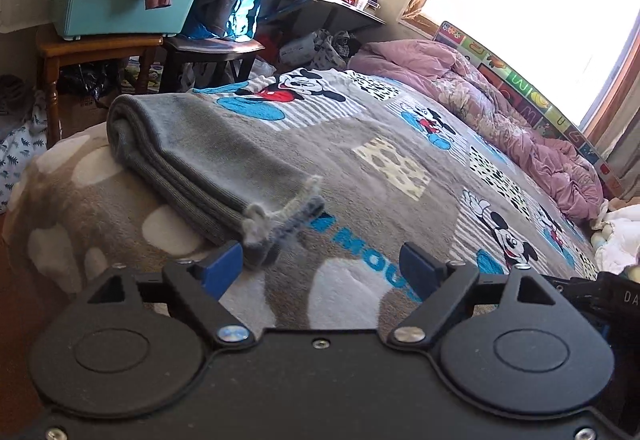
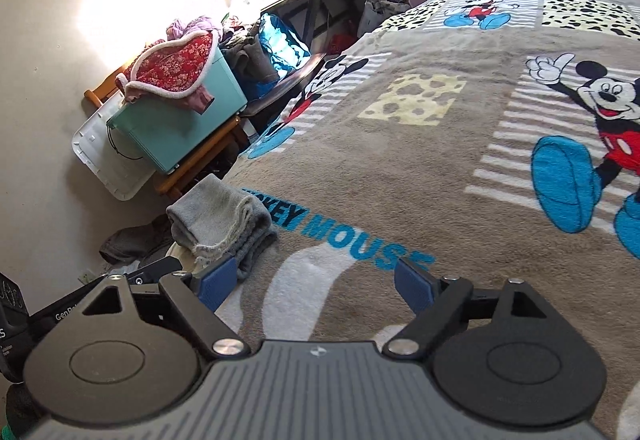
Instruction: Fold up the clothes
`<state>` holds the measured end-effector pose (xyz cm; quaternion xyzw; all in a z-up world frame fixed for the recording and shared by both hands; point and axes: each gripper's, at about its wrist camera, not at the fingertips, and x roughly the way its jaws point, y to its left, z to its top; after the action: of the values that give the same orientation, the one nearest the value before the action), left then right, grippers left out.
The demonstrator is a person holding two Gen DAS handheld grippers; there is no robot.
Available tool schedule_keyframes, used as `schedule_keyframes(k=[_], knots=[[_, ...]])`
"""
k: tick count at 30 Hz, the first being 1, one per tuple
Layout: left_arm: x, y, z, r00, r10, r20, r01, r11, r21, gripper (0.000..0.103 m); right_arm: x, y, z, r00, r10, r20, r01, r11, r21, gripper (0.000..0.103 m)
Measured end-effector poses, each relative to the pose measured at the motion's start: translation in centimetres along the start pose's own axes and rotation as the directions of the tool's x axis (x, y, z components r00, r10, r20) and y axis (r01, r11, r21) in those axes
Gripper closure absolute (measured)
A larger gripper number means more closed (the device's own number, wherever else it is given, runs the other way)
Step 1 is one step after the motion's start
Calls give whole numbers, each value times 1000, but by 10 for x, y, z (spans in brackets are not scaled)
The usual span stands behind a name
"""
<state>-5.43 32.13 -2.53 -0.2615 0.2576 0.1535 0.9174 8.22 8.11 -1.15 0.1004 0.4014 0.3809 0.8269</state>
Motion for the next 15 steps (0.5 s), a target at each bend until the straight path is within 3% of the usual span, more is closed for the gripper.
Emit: schedule_keyframes(k=[6,10,15], knots=[[-16,-56,-13,999,-34,-23,37,992,125,12,-58,-16,-4,995,-81,67,81,997,-7,1],[-23,-92,-22,998,-48,-32,53,982,184,6,-96,-31,-10,984,-144,109,144,990,4,0],[-35,-118,-28,999,31,10,-33,980,198,2,-127,-48,-13,969,-212,123,213,977,7,0]])
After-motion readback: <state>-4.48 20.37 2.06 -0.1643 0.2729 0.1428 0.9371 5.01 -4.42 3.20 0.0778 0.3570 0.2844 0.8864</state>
